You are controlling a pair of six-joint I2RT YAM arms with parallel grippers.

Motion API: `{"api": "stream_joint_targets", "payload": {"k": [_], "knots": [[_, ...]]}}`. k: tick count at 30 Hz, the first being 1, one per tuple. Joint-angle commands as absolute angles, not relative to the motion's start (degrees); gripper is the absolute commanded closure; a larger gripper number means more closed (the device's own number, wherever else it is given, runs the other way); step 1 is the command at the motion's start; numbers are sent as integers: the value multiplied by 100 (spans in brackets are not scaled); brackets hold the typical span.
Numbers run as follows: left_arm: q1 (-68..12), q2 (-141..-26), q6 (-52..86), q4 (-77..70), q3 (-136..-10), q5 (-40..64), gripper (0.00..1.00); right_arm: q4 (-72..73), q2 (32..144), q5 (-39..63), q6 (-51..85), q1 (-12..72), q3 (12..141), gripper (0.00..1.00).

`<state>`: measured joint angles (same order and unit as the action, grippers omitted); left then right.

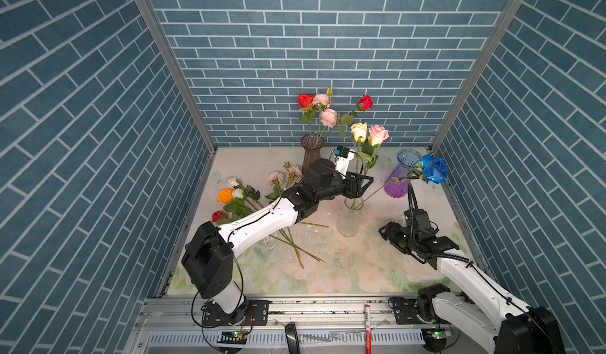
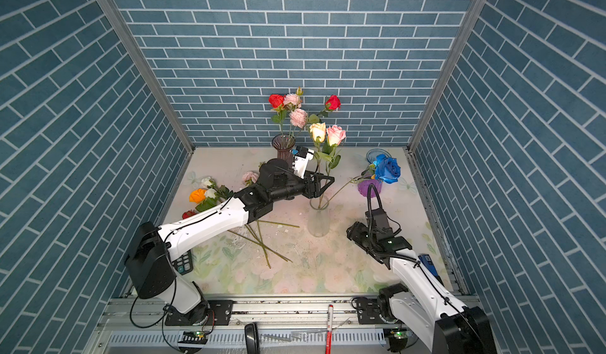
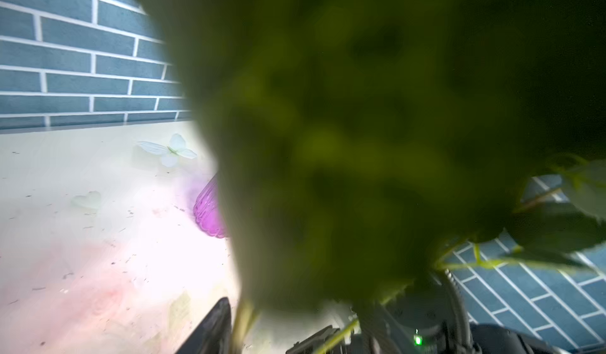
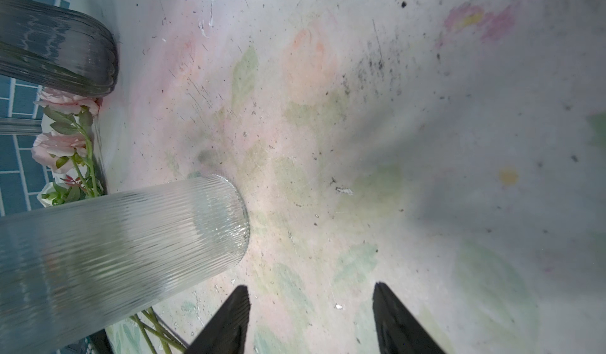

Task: Arrange flowers in a vase
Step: Place the flower in the vase.

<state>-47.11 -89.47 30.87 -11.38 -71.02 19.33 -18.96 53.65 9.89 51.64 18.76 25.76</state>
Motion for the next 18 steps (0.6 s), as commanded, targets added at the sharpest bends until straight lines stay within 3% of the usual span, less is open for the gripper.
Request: {"api": "stream_joint_targets", "payload": {"k": [1,10,18], "knots": [[-4685,-8454,2827,-950,-6741,1912,30,-2024,5308,945,5247,1846,2529,38],[-4676,-7408,2493,-406,-5770,1983,20,-1955,5605,1016,5247,1839,2608,38],[-4724,-6669,2774,-1274,-4186,1684,19,-2012,5677,1037,5221,1843,2658,38]]}}
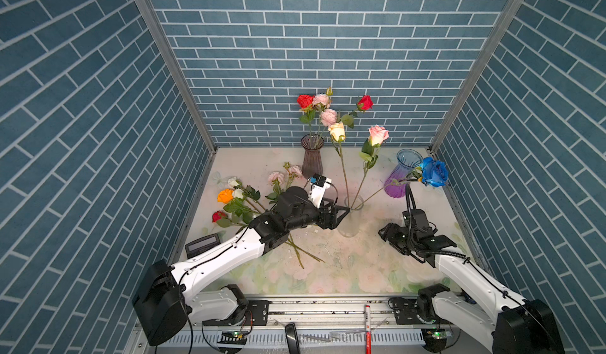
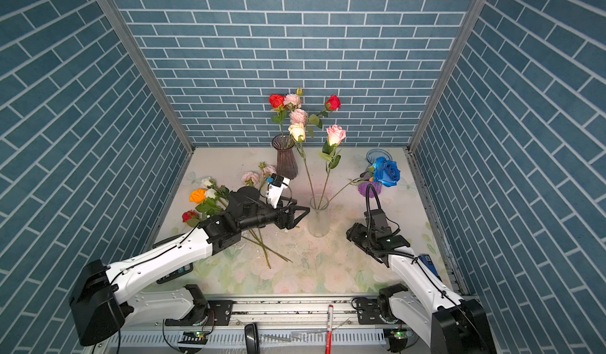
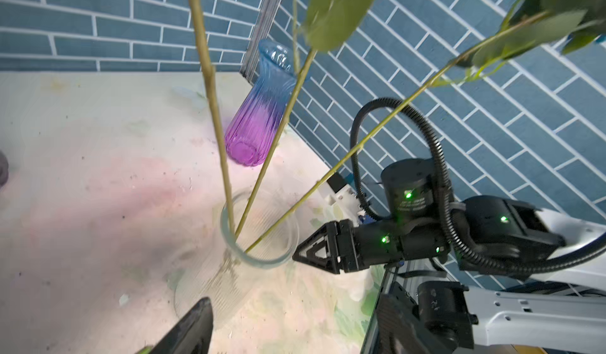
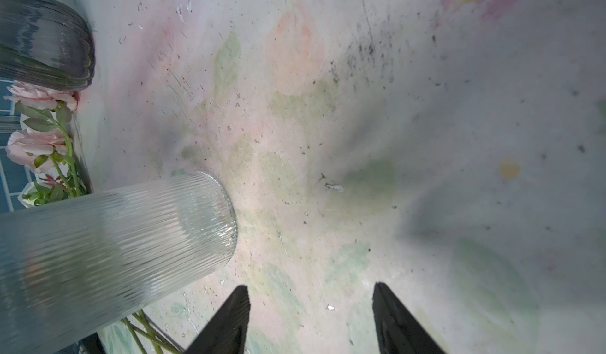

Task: Arrange flowers in a vase
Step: Place the flower in the vase, then move the vase to the top-right of the table.

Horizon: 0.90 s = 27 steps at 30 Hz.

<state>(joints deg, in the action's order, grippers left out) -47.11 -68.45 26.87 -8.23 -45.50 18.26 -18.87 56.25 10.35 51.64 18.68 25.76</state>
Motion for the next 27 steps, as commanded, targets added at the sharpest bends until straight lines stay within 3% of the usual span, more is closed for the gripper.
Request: {"api": "stream_joint_targets", "payload": {"k": [1,5,11,15,17,21,27], "knots": [[-4735,-6613,2785,-1463,-4034,1671,19,-2018,5693,1037,5219,1837,2664,38],[-4816,-6623,3052,-2773,-3067,1456,16,-2012,5730,1055,5212,1837,2681,38],[-4823,-7758,3971,-5963,-2187,1514,13,-2022,5739,1082,5204,1831,2689,38],[-4907,-8391,4034,-6339,-2531,1726,8,-2020,5781,1102,5203,1836,2689,38],[-4998,-8634,3966,-6644,-2622,1733,0,-2008,5818,1103,5194,1837,2694,38],[-5275,-8826,3574,-6997,-2606,1407,0,-2010,5814,1125,5194,1837,2683,38],[-5776,-8476,2472,-6266,-2697,385,0,-2031,5759,1102,5194,1833,2678,38]]}}
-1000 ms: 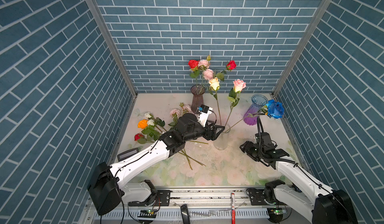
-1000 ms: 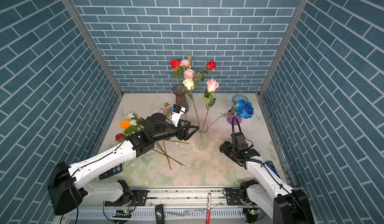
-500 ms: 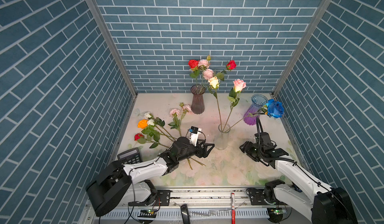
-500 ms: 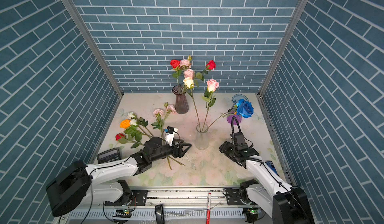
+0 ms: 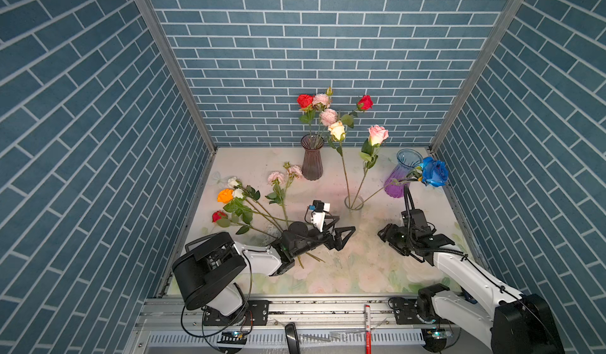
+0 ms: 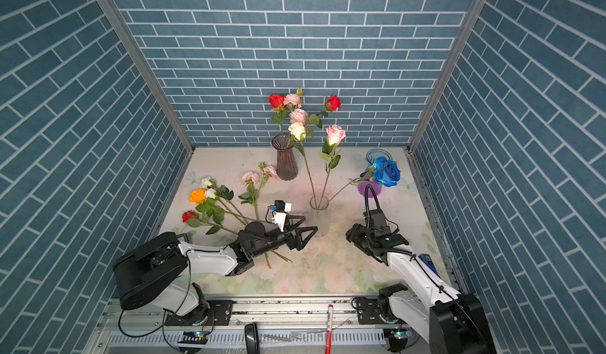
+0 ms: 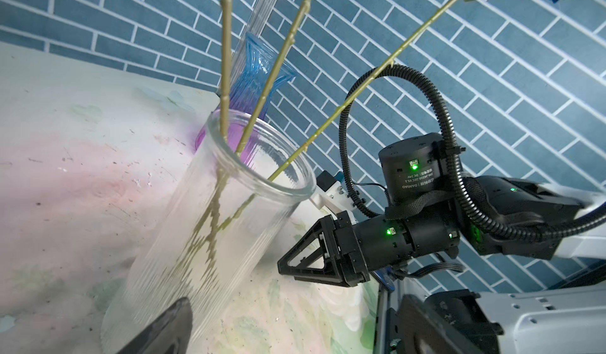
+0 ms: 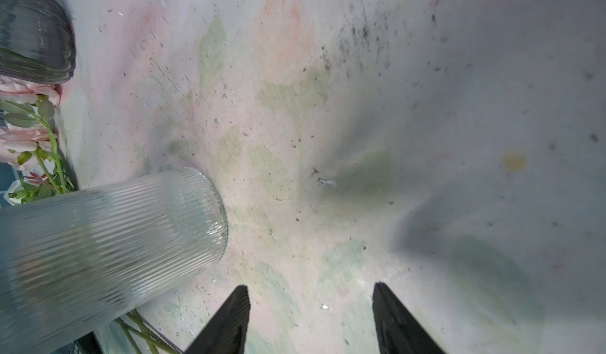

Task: Arrange flowers in a vase
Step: Move the vase to the top-right of the table.

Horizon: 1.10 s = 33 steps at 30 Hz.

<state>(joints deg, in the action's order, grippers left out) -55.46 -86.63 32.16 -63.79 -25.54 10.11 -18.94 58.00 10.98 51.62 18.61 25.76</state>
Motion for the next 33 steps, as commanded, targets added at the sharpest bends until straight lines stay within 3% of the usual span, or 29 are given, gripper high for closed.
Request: {"api": "stream_joint_targets", "payload": {"k": [1,5,13,28,33], "knots": [[-5885,-8424,2259,-6194,-2698,147,0,-2024,5745,1107,5194,1837,2664,38],[-6245,-8513,1320,-6457,-2688,-645,0,-1986,5704,1111,5201,1833,2629,38],[-6249,-9468,300,-7147,-3165,-351,0,-2051,5746,1121,5186,1837,2681,38],[-6233,-9985,506,-7575,-3331,-1476,0,-2054,5660,1120,5212,1837,2619,38],[-6057,-10286,495,-7403,-3700,-1222,1,-2057,5630,1108,5212,1827,2610,38]]}}
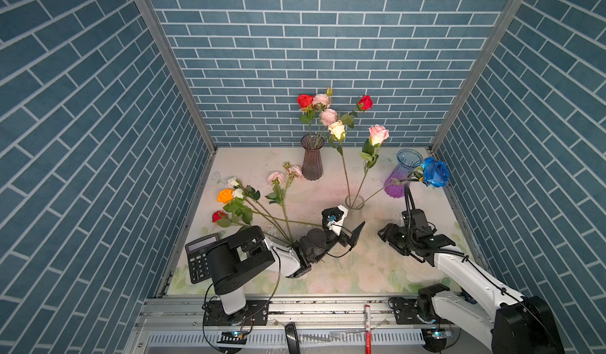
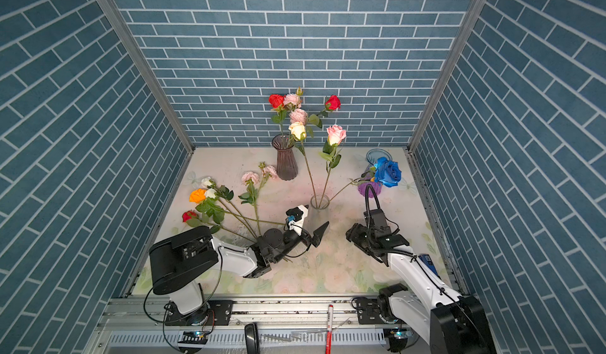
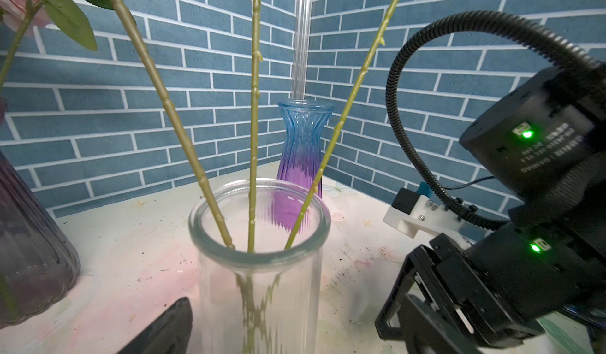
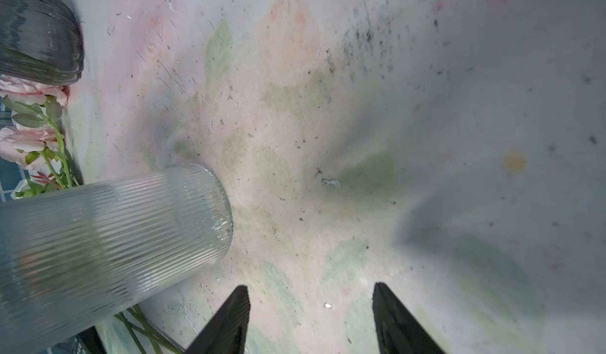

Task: Arrange flowers in a vase
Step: Move the vase to the top-right of the table.

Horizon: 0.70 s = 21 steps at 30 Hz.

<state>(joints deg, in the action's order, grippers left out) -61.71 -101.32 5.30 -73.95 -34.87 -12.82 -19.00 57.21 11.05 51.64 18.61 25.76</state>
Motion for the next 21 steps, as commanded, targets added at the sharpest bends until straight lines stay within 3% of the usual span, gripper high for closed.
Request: {"api": "stream_joint_targets", "payload": {"k": [1,9,21], "knots": [[-6007,-10329,529,-7388,-3746,-1085,3,-2068,5618,1112,5212,1835,2602,38],[-5756,-10641,849,-7464,-3927,-642,28,-2094,5484,1093,5211,1828,2566,38],[-5632,-11128,892,-7265,-4479,-341,27,-1988,5563,1191,5186,1784,2541,38]]}}
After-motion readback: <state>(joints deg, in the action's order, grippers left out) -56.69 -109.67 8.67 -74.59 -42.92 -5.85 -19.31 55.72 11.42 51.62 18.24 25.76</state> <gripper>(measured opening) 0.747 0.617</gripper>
